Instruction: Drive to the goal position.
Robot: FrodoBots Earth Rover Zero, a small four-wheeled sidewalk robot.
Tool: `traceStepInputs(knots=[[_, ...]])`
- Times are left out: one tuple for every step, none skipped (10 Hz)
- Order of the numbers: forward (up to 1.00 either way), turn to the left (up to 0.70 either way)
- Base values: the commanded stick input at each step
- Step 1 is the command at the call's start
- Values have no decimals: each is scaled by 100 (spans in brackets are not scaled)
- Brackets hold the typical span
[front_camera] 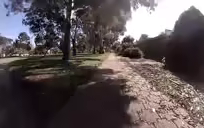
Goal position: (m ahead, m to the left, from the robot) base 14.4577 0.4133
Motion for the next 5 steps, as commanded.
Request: traceStepInputs(knots=[[70,0],[70,0],[70,0],[70,0],[70,-1]])
